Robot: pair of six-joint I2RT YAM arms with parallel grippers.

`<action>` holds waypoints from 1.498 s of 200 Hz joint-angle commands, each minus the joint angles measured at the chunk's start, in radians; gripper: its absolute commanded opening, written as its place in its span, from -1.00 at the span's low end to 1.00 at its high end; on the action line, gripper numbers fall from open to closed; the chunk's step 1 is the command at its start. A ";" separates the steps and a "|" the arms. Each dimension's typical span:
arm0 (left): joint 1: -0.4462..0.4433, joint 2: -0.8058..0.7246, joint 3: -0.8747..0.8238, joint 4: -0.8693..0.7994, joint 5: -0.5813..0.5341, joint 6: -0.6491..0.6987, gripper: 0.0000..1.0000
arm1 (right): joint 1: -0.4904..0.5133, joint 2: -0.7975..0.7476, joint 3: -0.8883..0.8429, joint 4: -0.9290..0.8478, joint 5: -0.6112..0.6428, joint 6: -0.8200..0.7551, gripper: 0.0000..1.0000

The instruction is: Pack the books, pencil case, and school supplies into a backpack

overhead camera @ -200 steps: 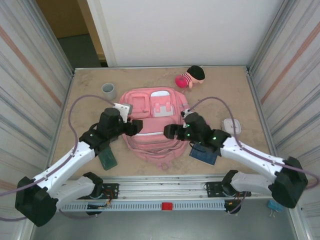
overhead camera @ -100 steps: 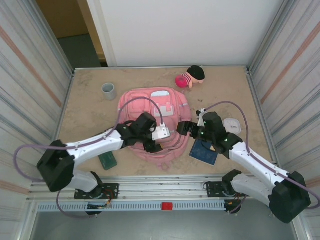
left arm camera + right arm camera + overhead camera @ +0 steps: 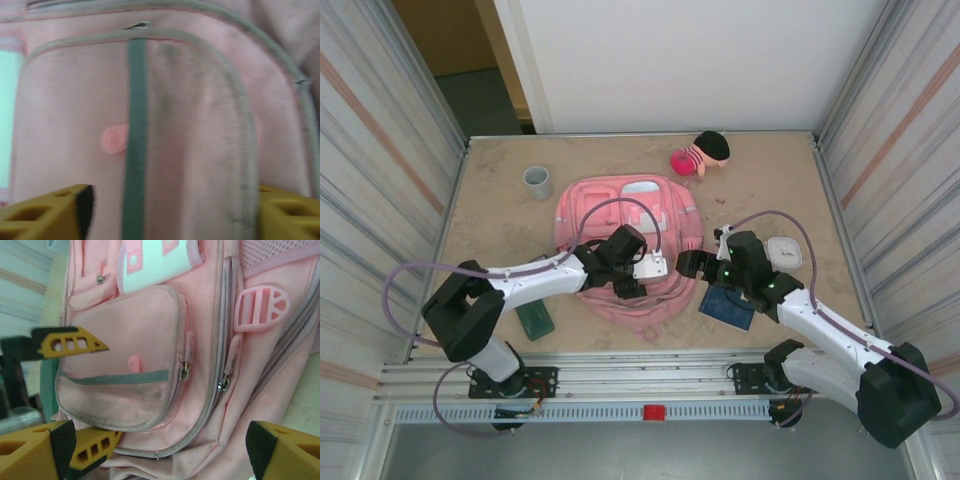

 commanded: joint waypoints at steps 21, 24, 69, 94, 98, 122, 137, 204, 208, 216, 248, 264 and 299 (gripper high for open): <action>0.033 -0.121 -0.032 0.027 0.068 0.029 -0.93 | -0.056 -0.042 -0.052 0.069 -0.058 -0.025 0.80; 0.040 -0.137 -0.033 0.019 0.097 0.031 -0.95 | -0.062 -0.044 -0.055 0.073 -0.064 -0.026 0.80; 0.164 -0.323 -0.031 -0.064 0.372 0.034 -1.00 | -0.113 -0.009 -0.031 0.110 -0.160 -0.071 0.78; 0.231 -0.366 0.000 -0.138 0.472 0.044 -1.00 | -0.128 0.031 -0.013 0.091 -0.169 -0.115 0.77; 0.243 -0.374 0.006 -0.148 0.496 0.044 -1.00 | -0.135 0.037 -0.015 0.098 -0.171 -0.121 0.78; 0.338 -0.410 0.050 -0.212 0.665 0.057 -1.00 | -0.210 0.106 -0.031 0.219 -0.275 -0.130 0.78; 0.384 -0.420 0.081 -0.256 0.739 0.075 -1.00 | -0.231 0.161 -0.030 0.297 -0.344 -0.162 0.78; 0.544 -0.432 0.135 -0.330 0.943 0.138 -1.00 | -0.254 0.443 0.043 0.569 -0.589 -0.228 0.84; 0.546 -0.432 0.135 -0.331 0.944 0.139 -1.00 | -0.257 0.455 0.047 0.583 -0.599 -0.228 0.84; 0.550 -0.431 0.134 -0.331 0.946 0.142 -1.00 | -0.264 0.480 0.054 0.611 -0.624 -0.224 0.85; 0.563 -0.433 0.127 -0.310 0.947 0.134 -1.00 | -0.276 0.533 0.092 0.659 -0.725 -0.194 0.39; 0.569 -0.437 0.125 -0.299 0.938 0.131 -1.00 | -0.280 0.519 0.081 0.655 -0.727 -0.193 -0.03; 0.572 -0.442 0.110 -0.275 0.907 0.124 -1.00 | -0.297 0.467 0.076 0.576 -0.722 -0.232 -0.44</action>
